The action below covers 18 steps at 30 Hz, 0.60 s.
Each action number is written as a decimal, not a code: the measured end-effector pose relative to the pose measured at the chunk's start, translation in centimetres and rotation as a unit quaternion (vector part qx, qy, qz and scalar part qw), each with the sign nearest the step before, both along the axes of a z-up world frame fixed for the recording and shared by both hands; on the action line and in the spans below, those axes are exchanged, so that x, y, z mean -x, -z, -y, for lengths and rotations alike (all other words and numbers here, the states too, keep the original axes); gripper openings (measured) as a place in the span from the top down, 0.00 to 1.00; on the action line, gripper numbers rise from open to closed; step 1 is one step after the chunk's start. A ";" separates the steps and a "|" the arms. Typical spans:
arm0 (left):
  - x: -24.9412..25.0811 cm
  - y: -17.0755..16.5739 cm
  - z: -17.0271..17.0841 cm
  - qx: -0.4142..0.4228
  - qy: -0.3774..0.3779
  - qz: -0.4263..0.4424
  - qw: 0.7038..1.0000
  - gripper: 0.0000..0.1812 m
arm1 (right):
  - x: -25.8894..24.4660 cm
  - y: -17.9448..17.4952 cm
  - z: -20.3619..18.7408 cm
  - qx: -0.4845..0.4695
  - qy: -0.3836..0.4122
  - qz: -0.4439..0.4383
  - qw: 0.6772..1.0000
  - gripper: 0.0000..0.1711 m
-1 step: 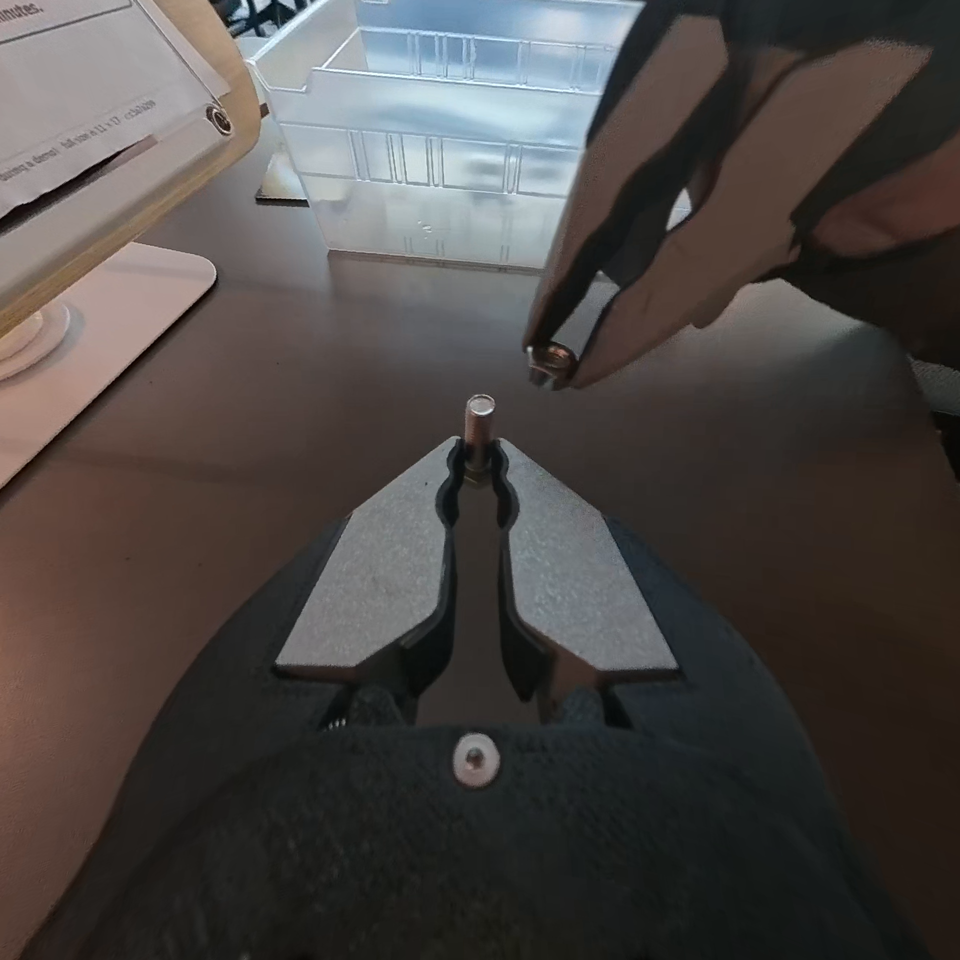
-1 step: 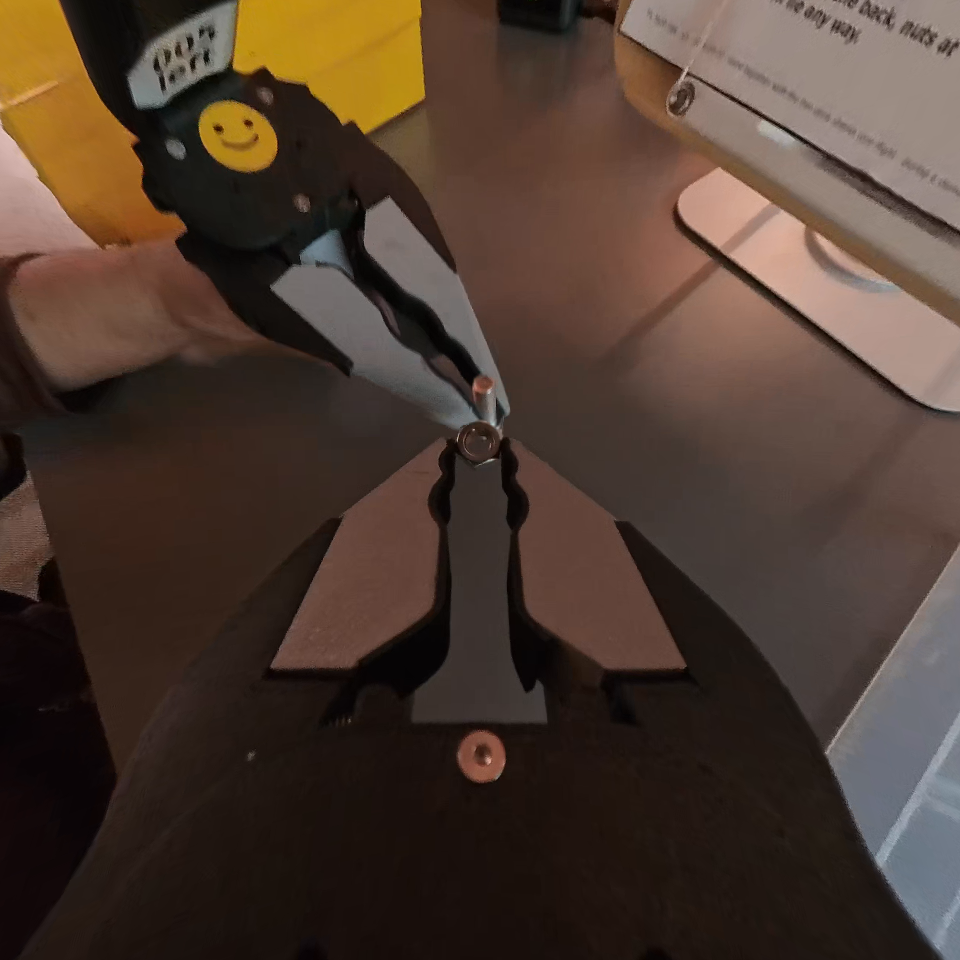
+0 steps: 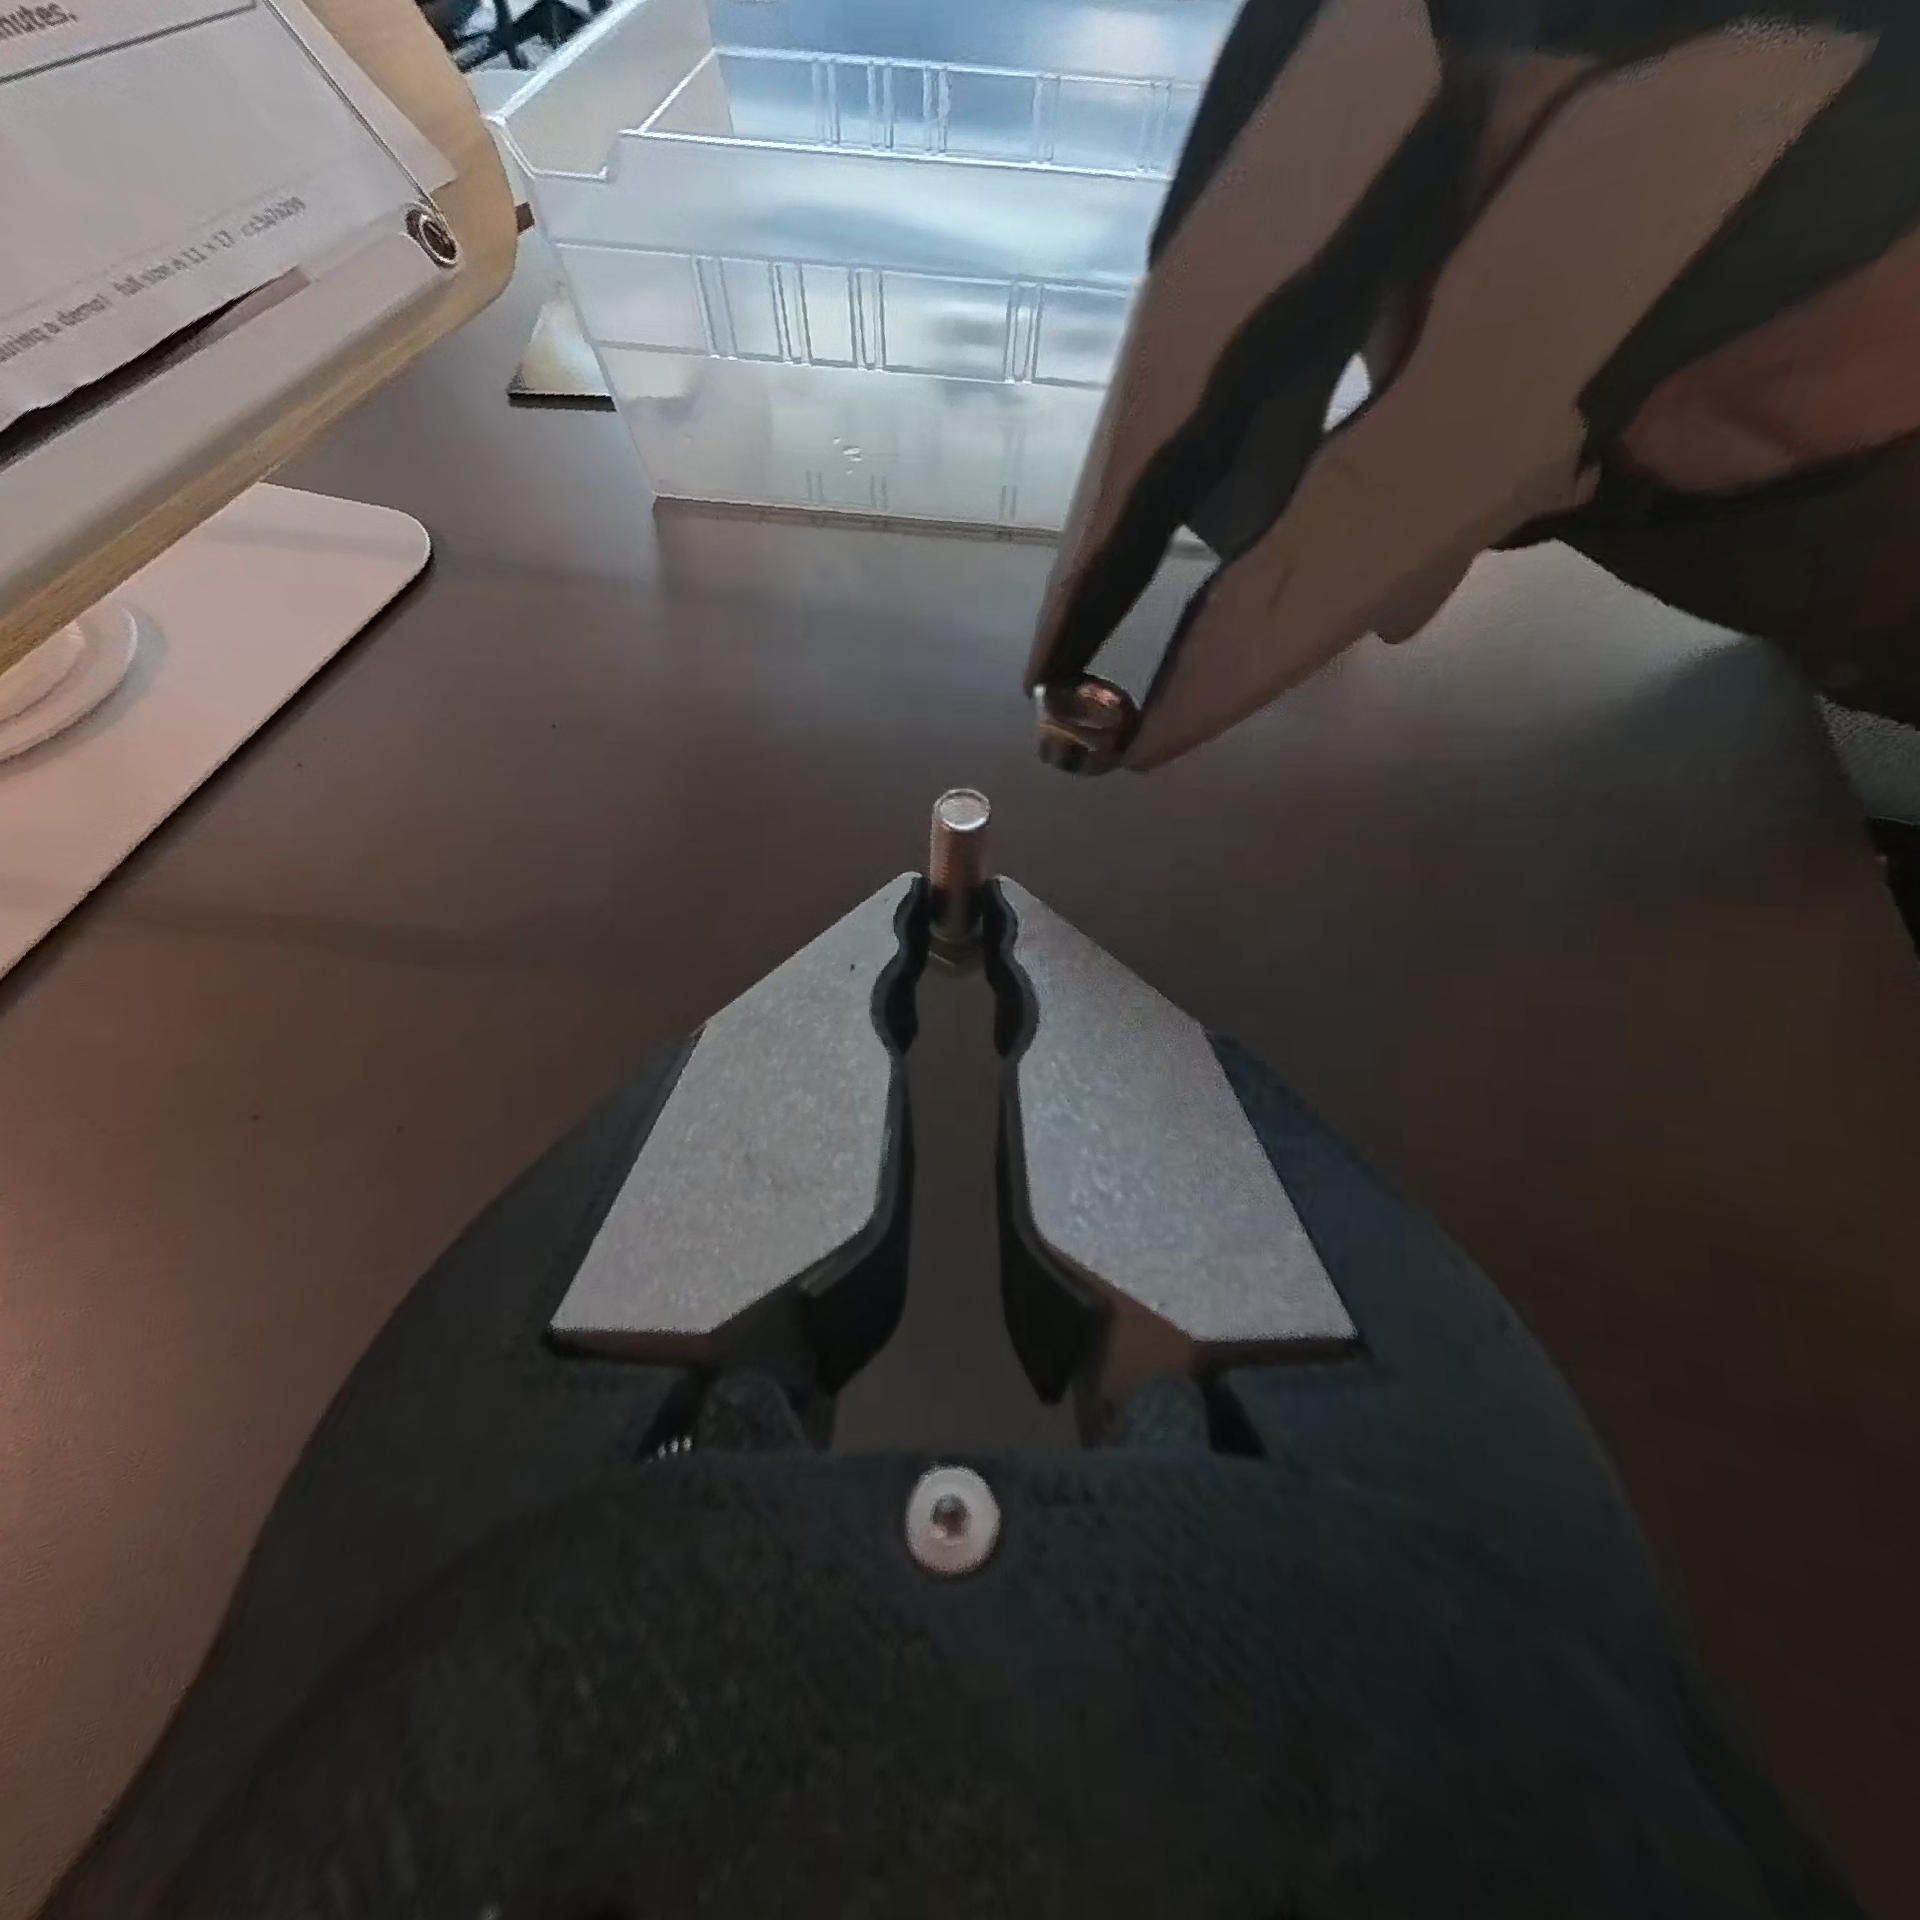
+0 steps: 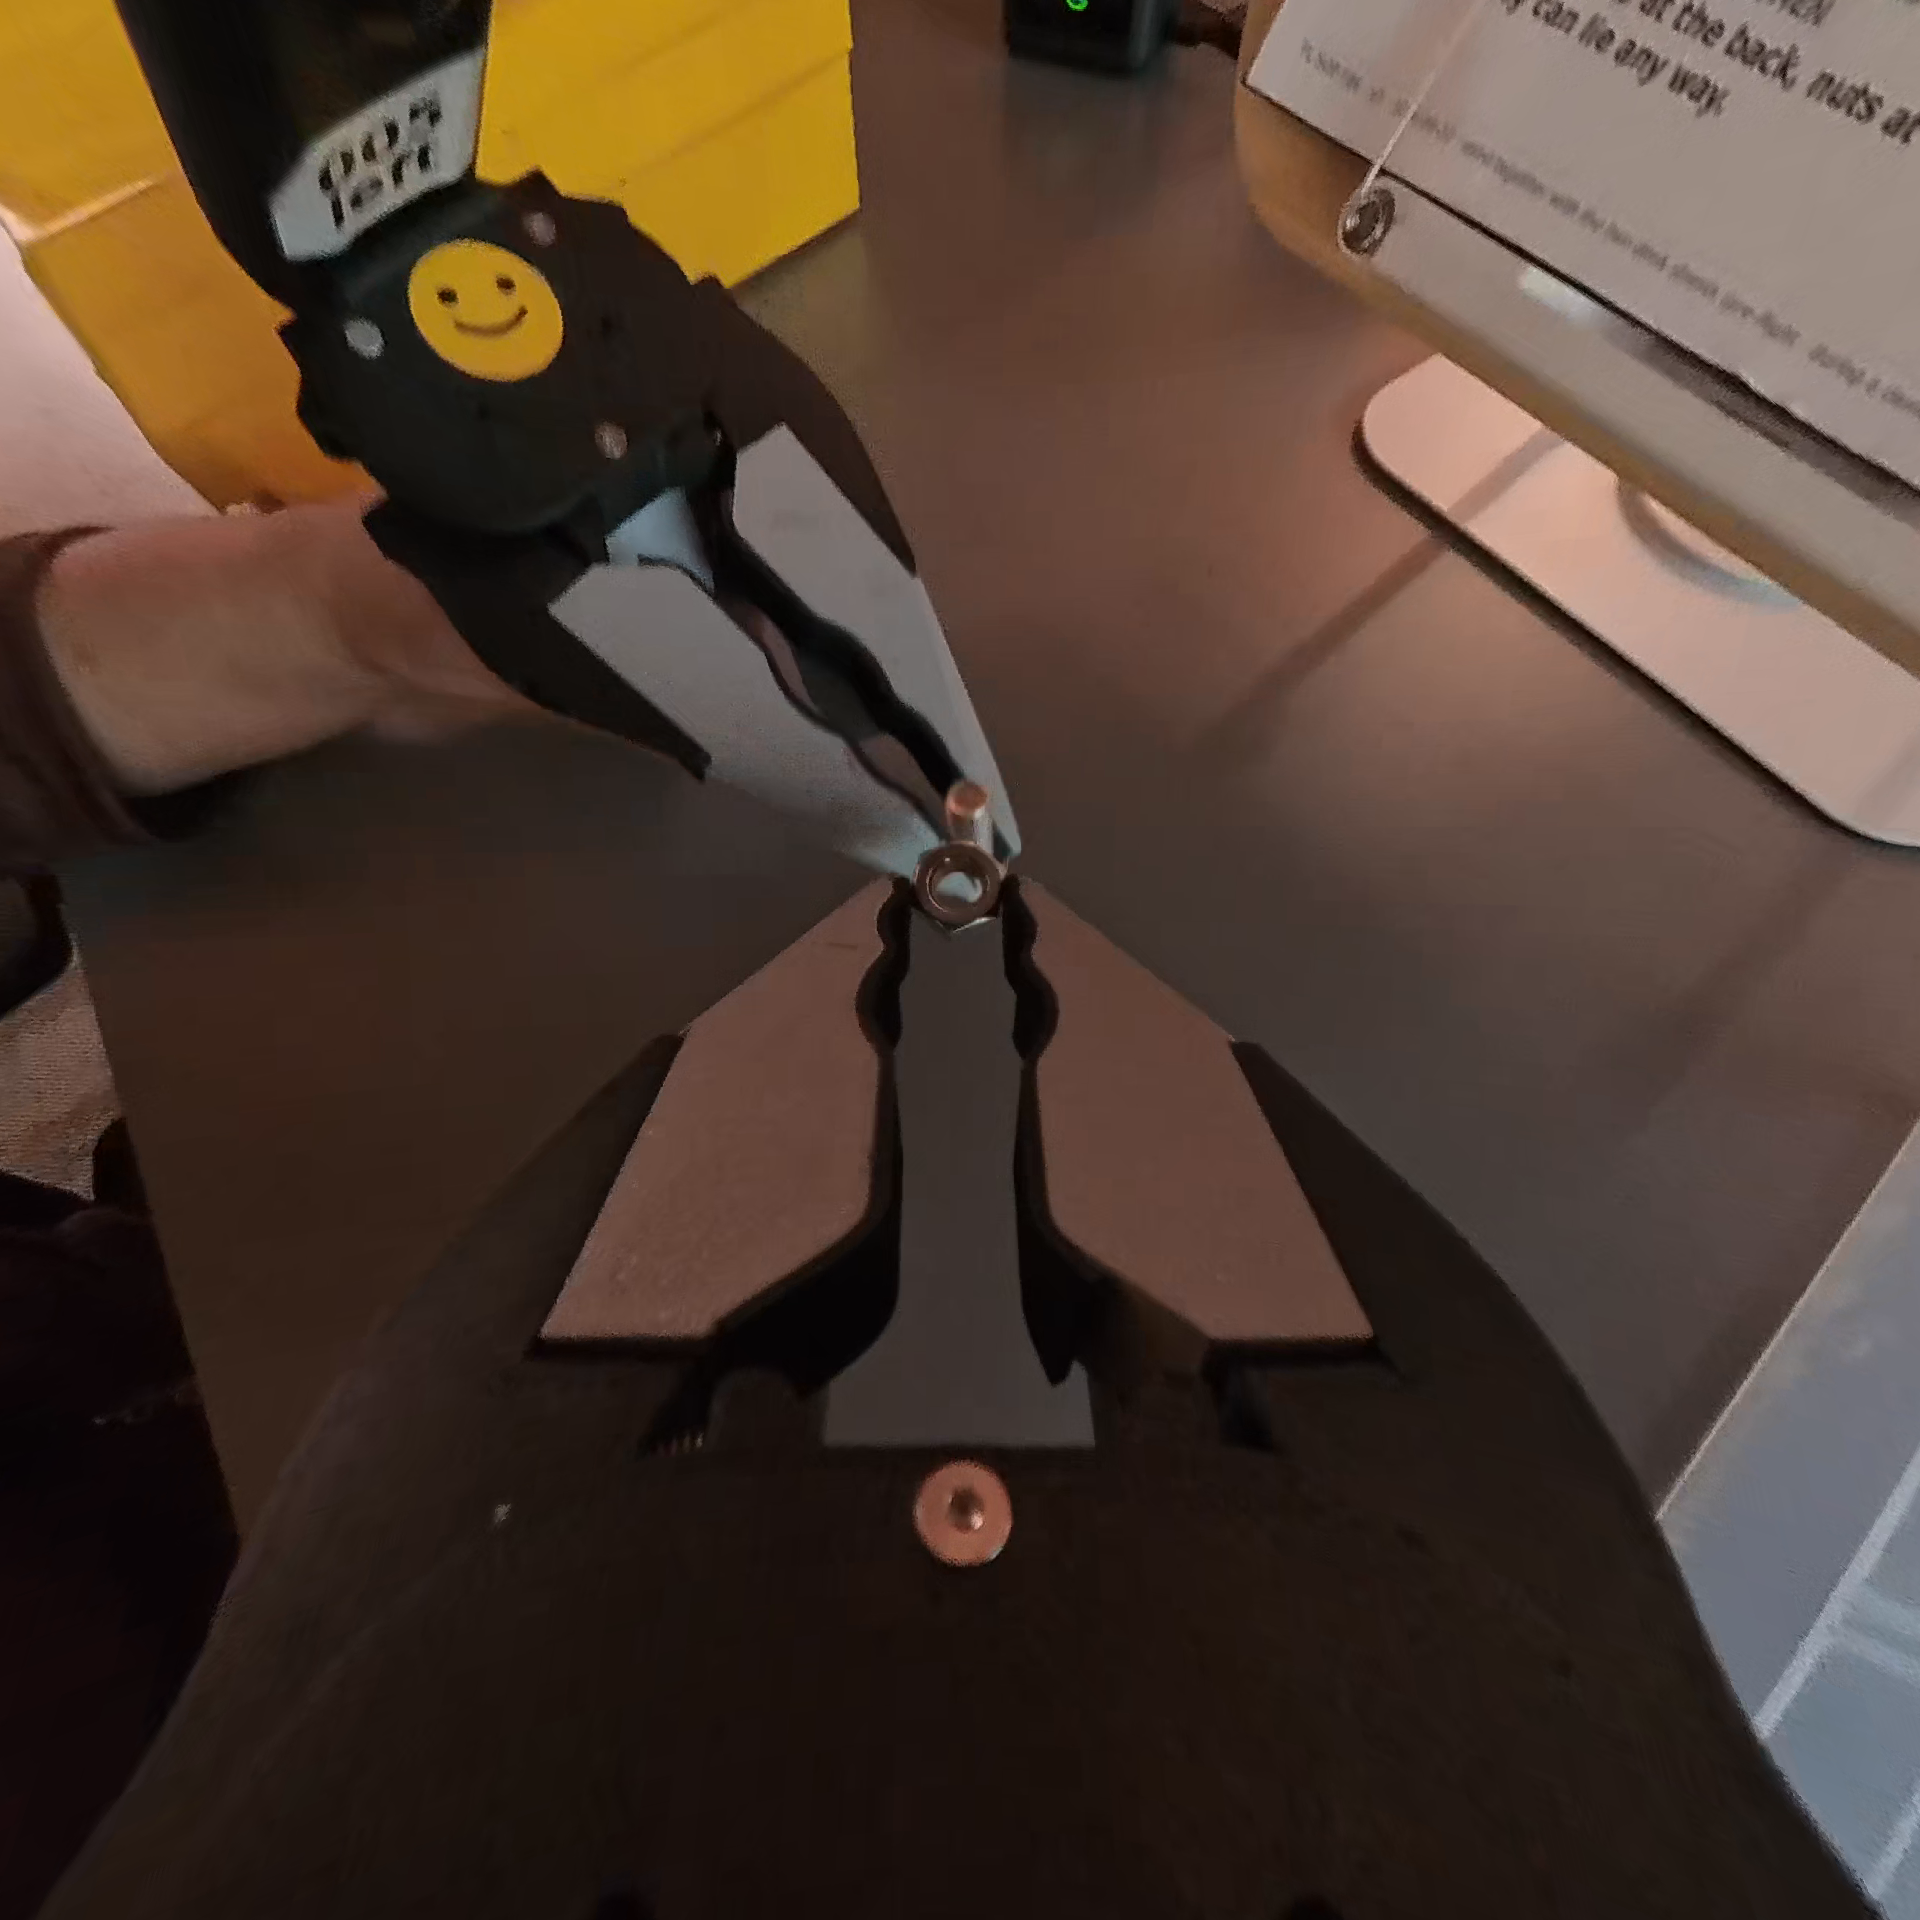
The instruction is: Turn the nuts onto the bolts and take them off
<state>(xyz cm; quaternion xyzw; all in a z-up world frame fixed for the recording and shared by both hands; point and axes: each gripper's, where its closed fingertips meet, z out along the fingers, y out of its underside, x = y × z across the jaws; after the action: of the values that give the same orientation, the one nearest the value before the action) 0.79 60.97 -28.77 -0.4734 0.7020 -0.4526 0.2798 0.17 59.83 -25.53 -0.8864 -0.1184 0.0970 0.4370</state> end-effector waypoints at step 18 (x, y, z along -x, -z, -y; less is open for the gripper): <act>-0.1 0.1 -0.3 -0.009 -0.015 -0.009 1.000 0.95 | 0.4 0.7 -2.4 0.033 -0.010 0.001 0.999 0.92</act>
<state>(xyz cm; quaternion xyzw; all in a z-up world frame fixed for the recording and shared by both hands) 0.91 61.28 -28.92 -0.4854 0.7015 -0.4379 0.2838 -0.22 62.27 -26.18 -0.8992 -0.1248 0.1044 0.4062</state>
